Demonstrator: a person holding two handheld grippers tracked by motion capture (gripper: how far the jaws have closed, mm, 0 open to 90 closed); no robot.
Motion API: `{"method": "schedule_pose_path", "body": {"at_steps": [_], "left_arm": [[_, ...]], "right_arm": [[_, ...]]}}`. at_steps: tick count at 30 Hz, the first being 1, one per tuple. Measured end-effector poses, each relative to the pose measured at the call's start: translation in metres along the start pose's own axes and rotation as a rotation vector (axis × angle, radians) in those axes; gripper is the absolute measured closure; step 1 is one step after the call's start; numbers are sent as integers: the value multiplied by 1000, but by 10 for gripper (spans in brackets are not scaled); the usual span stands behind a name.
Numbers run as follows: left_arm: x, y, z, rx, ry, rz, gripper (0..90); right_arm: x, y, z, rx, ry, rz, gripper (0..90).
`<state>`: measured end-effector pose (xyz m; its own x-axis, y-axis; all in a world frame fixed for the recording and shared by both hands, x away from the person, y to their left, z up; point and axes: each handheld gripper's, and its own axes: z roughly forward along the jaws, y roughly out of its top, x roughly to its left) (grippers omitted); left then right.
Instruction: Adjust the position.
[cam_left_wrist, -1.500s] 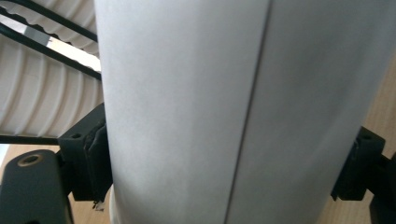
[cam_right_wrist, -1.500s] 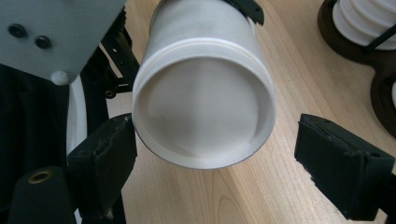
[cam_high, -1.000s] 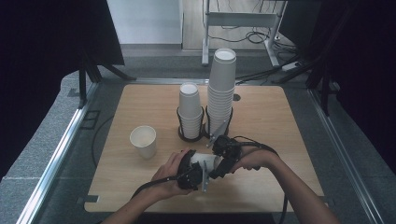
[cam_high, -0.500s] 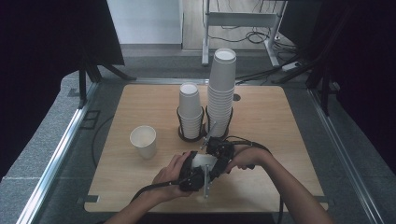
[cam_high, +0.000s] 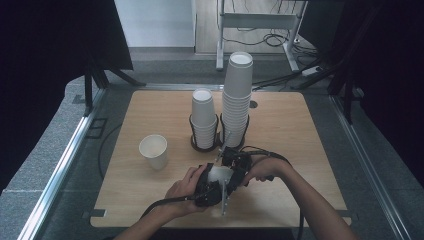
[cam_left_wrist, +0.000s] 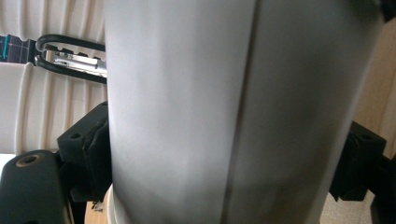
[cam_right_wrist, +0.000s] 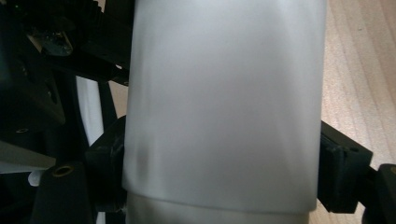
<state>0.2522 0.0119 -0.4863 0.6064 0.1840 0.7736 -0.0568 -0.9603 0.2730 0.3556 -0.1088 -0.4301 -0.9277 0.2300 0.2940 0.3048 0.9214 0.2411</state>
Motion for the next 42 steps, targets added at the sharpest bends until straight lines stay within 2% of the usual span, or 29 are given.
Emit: {"method": "schedule_pose_path", "body": {"at_steps": [5,13,19,23,28,31,32,34,37,38,39,41,42], "left_arm": [[-1,2,-1,2,9,12,133],[-4,4,-1,6,26,35,131],[-4,5,1,16,17,34,99],[-1,7,-1,-14,-35,-1,14],[2,2,-4,-44,-52,-41,0],[4,-3,-8,-63,-43,-56,0],[5,-6,-10,-94,-37,-83,0],[8,-10,-14,-120,-29,-106,0],[15,-16,-20,-132,-15,-132,0],[17,-18,-22,-140,-15,-158,0],[22,-22,-24,-151,-22,-201,0],[26,-27,-25,-173,-35,-265,0],[30,-30,-26,-174,-53,-294,0]], "right_arm": [[-2,0,1,6,25,3,206],[-5,-1,5,11,23,5,212],[-5,-1,5,9,19,-7,228],[-6,-4,5,-9,-3,-13,231],[-8,-13,2,-63,-13,-8,232],[-10,-22,1,-97,-22,-6,231],[-10,-24,1,-106,-24,-5,232],[-12,-29,0,-139,-31,2,232],[-13,-37,-3,-192,-44,9,232],[-13,-38,-3,-204,-47,9,232],[-13,-40,-4,-224,-53,12,232],[-14,-44,-6,-283,-72,16,232],[-14,-46,-7,-299,-77,19,232]]}}
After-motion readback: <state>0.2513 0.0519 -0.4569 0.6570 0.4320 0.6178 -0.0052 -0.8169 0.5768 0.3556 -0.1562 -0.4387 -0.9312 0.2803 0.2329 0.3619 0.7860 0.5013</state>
